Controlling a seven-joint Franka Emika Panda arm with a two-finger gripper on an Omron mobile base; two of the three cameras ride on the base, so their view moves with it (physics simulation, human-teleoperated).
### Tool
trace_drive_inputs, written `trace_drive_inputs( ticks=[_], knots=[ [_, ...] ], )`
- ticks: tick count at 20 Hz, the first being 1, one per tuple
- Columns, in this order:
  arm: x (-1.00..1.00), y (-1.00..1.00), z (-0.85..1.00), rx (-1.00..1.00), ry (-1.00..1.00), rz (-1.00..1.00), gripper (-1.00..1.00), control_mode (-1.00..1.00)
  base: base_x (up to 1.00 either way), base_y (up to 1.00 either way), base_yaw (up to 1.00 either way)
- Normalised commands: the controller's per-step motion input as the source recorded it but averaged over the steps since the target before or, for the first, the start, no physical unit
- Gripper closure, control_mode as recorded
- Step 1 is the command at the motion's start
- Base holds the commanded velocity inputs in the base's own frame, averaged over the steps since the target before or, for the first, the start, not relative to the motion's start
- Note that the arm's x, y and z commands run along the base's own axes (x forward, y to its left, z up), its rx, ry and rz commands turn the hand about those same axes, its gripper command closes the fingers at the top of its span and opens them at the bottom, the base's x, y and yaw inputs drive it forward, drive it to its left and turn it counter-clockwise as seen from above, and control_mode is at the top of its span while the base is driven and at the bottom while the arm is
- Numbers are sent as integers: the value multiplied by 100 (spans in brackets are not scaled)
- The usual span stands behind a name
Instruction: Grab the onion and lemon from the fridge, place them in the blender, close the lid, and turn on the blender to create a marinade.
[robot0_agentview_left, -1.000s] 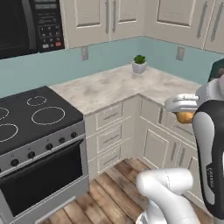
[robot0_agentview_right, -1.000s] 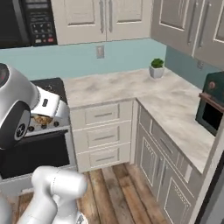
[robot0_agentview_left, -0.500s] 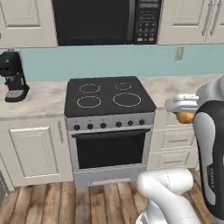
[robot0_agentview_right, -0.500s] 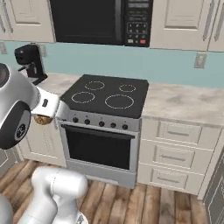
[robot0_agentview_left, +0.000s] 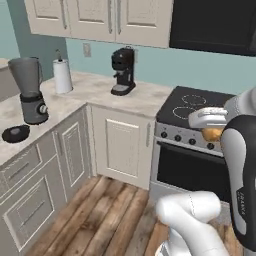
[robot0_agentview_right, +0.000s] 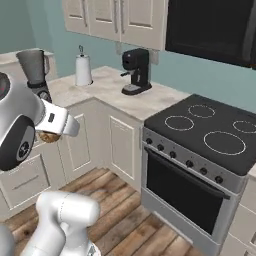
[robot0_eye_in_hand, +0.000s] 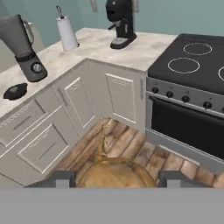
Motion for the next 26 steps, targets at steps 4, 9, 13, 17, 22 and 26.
trace_drive_inputs(
  ticks=[4, 9, 13, 17, 22, 26],
  knots=[
    [0, 0, 0, 0, 0, 0, 100, 100, 41, 0, 84],
    [0, 0, 0, 0, 0, 0, 100, 100, 87, -31, 69],
    [0, 0, 0, 0, 0, 0, 100, 100, 100, -51, 52],
    [0, 0, 0, 0, 0, 0, 100, 100, 100, -50, 50],
    [0, 0, 0, 0, 0, 0, 100, 100, 100, -38, 55],
    [0, 0, 0, 0, 0, 0, 100, 100, 96, -49, 48]
  ],
)
